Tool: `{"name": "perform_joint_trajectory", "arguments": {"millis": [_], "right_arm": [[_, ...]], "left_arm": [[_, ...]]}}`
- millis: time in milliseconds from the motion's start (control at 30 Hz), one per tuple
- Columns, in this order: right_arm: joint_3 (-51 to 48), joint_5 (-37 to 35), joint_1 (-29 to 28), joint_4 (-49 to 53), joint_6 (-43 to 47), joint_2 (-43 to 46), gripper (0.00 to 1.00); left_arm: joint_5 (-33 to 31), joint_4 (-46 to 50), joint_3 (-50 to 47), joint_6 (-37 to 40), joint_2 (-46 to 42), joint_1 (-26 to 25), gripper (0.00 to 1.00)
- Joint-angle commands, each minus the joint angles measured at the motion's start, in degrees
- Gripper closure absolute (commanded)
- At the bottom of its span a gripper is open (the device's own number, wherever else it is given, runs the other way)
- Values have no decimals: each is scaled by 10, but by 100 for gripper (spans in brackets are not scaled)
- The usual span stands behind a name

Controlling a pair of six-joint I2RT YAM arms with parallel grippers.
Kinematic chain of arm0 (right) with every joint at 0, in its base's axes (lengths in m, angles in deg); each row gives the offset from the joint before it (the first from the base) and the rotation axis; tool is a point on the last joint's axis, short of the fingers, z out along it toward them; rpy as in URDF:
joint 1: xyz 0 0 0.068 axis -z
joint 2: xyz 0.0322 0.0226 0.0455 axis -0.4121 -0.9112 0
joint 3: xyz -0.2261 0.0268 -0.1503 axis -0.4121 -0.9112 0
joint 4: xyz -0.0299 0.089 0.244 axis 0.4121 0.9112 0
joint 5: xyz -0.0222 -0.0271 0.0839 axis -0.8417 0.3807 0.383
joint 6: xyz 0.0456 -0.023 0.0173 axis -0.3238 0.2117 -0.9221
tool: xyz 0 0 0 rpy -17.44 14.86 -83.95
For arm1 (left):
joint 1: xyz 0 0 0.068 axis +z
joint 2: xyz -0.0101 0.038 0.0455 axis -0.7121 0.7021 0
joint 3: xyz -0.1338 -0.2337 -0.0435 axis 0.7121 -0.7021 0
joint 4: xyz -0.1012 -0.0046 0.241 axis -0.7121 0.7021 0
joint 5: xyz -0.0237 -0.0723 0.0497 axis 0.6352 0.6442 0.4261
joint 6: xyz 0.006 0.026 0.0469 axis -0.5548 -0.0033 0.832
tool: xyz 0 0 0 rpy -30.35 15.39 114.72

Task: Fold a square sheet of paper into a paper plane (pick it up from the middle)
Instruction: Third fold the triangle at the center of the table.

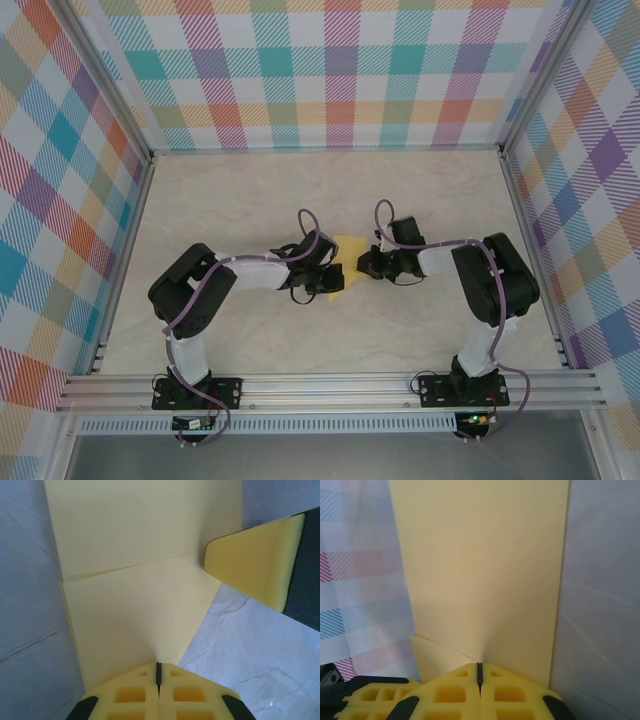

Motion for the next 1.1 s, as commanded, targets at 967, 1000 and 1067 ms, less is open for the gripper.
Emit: {"name": "perform_joint_trajectory", "arguments": {"millis": [967,1000,1067], "right_arm": [[40,-16,-50,68,-14,-25,98],[40,-19,-50,71,-15,-30,99],[35,-25,-50,73,-16,-31,99]], "left_arm": [[16,62,-12,8,-27,4,86],[16,67,-6,9,-31,4,85],[16,78,5,11,-43,4,84]]}}
